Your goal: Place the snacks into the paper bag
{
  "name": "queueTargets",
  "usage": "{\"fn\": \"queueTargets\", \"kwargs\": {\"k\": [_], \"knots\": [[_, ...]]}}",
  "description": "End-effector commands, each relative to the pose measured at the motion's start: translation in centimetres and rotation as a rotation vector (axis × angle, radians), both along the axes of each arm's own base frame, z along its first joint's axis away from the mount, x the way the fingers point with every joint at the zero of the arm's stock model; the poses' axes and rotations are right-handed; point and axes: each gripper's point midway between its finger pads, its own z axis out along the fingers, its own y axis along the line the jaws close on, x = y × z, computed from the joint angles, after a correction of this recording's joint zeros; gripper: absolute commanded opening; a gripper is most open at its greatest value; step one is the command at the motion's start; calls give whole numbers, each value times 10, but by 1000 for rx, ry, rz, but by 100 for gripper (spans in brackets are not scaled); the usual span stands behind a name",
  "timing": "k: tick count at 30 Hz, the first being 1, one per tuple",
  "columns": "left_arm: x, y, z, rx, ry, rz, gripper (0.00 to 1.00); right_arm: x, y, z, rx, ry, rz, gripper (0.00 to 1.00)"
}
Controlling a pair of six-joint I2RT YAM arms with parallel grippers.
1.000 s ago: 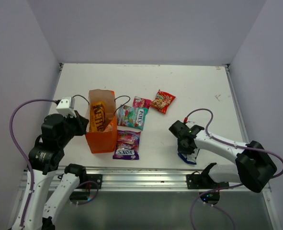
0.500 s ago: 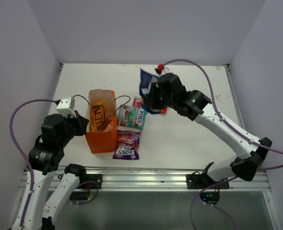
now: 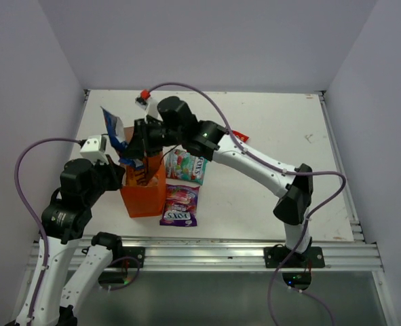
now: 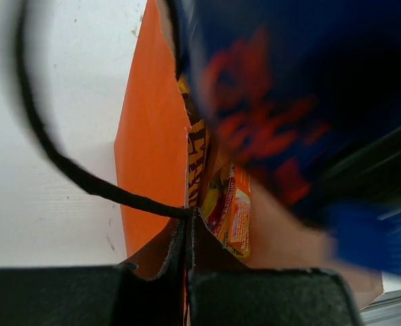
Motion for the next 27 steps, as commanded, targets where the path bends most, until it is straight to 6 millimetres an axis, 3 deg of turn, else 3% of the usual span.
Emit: {"fn": "queueTargets", "kwargs": {"k": [1,9,14,16,17,18,21,24,27], "knots": [[3,-1,16,10,-46,-13,0,-36,5,-8,11,89,97,0],[4,-1,16,13,-43,-14,0,-47,-24,-49,-218,67,-18,0],[4,-1,15,15,-40,-15,0,-38,-44,-69,-397,16,-145,0],[4,-1,16,13,-43,-14,0,-35,-43,-79,-434,15,-147,0],[4,-1,15,17,-39,-15,0,-37,-43,-82,-448,15,-137,7],[4,-1,16,16,-42,-15,0,-37,-42,-86,-459,10,-131,26],[4,-1,16,18,-41,-16,0,-34,-40,-78,-459,-28,-128,49],[5,5,17,32,-47,16,0,-30,-43,-50,-424,-101,-138,50],[5,8,18,39,-48,31,0,-30,-50,-15,-351,-153,-148,60]]}}
